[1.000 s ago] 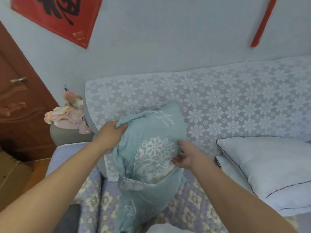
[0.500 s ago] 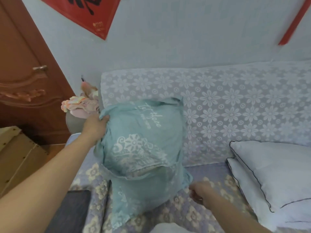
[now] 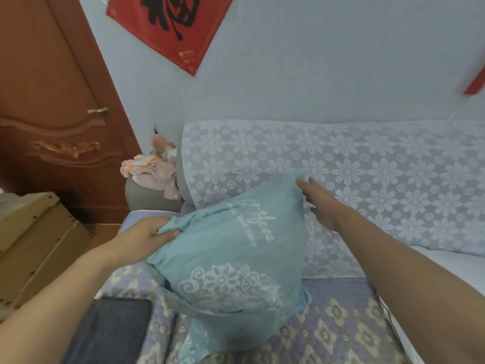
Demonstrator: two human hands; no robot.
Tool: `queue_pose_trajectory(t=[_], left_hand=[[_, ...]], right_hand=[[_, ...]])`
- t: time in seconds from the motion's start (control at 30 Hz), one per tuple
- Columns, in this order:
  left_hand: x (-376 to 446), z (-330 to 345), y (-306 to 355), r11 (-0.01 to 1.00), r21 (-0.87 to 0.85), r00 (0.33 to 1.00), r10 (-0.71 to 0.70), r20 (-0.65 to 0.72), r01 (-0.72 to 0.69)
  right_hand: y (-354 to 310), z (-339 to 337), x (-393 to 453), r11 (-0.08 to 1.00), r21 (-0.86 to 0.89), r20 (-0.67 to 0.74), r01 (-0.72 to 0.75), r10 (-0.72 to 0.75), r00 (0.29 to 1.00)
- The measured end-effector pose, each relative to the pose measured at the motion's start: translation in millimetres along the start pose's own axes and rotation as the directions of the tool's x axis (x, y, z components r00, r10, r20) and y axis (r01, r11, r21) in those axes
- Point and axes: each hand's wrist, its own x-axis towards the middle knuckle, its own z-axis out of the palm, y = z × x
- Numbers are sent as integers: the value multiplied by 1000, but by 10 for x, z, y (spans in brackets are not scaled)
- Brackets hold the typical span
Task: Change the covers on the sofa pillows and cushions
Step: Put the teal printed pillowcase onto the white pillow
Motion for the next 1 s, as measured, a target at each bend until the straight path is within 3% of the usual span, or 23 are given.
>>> queue_pose_trajectory(t=[0.13, 0.3, 0.4, 0.47, 0.53, 0.6, 0.67, 0.73, 0.8, 0.87, 0.93, 1.0], left_hand=[[-135, 6, -150, 995, -49, 955, -92, -281, 81], [-59, 37, -105, 909, 226, 820, -180, -543, 349], [121, -168, 58, 928, 140, 788, -206, -580, 345], [227, -355, 306, 980, 19, 810, -154, -565, 199], [206, -404, 642, 1000, -4, 782, -11, -624, 11], [222, -333, 842, 997, 51, 688, 72, -722, -52], [349, -198, 866, 996, 86, 738, 35, -673, 31], [461, -67, 935, 982, -149, 793, -179, -582, 112], [508, -77, 1093, 917, -366, 756, -350, -552, 158], [525, -202, 1327, 881, -436, 777, -401, -485, 183], [567, -470, 1673, 850, -501, 817, -401, -414, 163], [749, -745, 2155, 852, -515, 853, -335, -399, 94]], right_hand=[[132, 39, -95, 992, 80, 203, -101, 83, 976], [78, 120, -368, 992, 122, 268, -12, -21, 963], [-109, 90, -530, 983, 181, 118, 44, -66, 991], [-236, 56, -677, 971, 178, -86, 158, -144, 986], [-271, 14, -851, 912, 232, -334, 339, -252, 908], [-205, 0, -1031, 897, 79, -474, 435, -350, 808], [-67, -19, -1146, 880, -368, -408, 300, -443, 799], [-41, -44, -1314, 829, -521, -392, 202, -443, 806], [-123, -72, -1544, 835, -516, -395, 194, -432, 810], [-118, -171, -1787, 901, -385, -407, 202, -362, 839], [-138, -305, -1971, 980, -46, -430, 193, -194, 882], [-245, -449, -2178, 955, 266, -328, 128, -35, 944]])
